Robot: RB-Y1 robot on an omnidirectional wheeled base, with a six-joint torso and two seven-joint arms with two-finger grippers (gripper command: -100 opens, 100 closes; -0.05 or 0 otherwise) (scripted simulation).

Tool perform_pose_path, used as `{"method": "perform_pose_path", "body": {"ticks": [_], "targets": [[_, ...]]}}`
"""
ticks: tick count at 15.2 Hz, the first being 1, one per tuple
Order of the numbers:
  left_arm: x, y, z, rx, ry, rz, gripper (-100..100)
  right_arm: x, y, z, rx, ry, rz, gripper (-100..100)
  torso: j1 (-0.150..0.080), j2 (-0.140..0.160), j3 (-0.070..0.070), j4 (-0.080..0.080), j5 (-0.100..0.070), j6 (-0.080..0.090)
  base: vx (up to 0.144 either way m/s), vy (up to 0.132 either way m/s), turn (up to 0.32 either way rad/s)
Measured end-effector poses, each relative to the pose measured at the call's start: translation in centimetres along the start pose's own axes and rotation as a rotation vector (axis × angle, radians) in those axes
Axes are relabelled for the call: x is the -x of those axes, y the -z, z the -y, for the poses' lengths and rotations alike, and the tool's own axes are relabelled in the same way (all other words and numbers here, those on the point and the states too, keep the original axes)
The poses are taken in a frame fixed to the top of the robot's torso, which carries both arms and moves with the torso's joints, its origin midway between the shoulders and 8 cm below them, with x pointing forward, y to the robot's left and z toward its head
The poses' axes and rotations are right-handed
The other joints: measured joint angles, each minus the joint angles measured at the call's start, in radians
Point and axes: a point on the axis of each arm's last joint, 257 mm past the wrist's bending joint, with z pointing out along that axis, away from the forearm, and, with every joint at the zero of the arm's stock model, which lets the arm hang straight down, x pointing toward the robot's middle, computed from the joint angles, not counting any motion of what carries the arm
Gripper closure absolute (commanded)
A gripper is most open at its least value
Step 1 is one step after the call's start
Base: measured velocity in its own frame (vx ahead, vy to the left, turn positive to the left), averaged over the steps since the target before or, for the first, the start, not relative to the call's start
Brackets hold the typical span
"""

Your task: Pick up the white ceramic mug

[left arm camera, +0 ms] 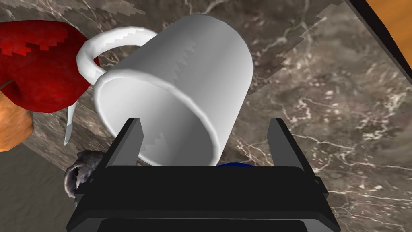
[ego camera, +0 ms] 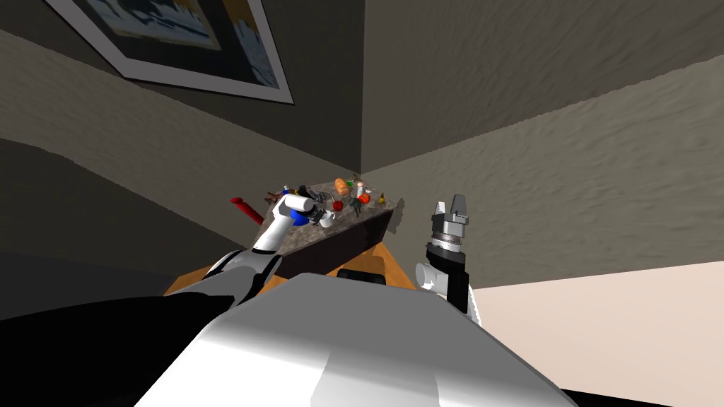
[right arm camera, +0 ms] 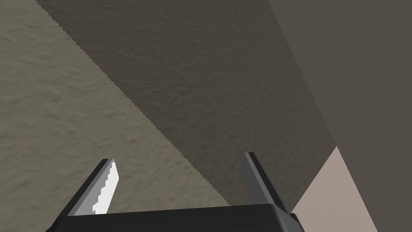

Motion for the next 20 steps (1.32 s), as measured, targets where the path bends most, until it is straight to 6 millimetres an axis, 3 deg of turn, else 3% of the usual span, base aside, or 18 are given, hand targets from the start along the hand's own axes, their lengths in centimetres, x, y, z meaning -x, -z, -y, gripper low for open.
{"method": "perform_pose_path", "body": {"ticks": [20], "targets": [[-0.7,3.2,-6.0,0.334,-0.01,-0.078,-100,0.0,0.0,0.0,0.0,0.0,0.0,0,0.0,0.0,0.0,0.0,0.0,0.0,0.035,-0.002,-0.015]]}}
